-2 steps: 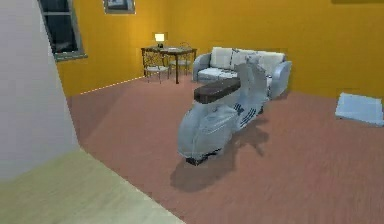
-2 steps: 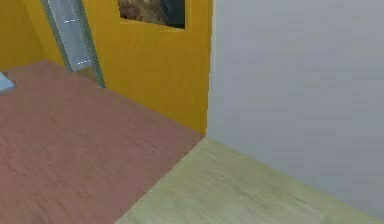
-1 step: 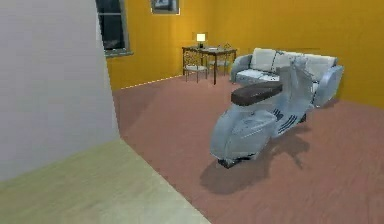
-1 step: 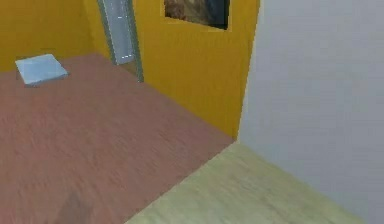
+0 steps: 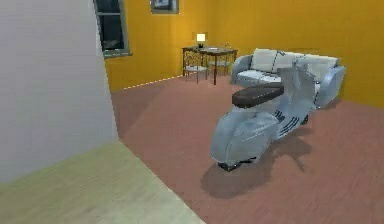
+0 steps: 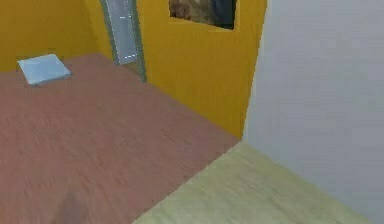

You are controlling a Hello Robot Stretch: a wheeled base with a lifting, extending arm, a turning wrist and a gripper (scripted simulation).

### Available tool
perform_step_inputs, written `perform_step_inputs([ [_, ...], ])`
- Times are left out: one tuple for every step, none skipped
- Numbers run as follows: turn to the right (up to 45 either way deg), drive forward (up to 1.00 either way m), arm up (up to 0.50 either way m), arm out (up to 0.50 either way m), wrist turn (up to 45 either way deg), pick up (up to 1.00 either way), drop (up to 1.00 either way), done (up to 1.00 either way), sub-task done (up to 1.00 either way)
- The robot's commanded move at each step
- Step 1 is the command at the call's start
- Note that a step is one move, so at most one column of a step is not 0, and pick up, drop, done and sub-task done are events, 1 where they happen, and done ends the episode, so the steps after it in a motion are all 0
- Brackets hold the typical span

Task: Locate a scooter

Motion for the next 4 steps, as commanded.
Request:
perform_step_inputs([
  [-24.0, 0.00, 0.00, 0.00, 0.0, 0.00, 0.00, 0.00, 0.00],
  [0.0, 1.00, 0.00, 0.00, 0.0, 0.00, 0.00, 0.00, 0.00],
  [0.0, 0.55, 0.00, 0.00, 0.0, 0.00, 0.00, 0.00, 0.00],
  [45.0, 0.00, 0.00, 0.00, 0.0, 0.00, 0.00, 0.00, 0.00],
])
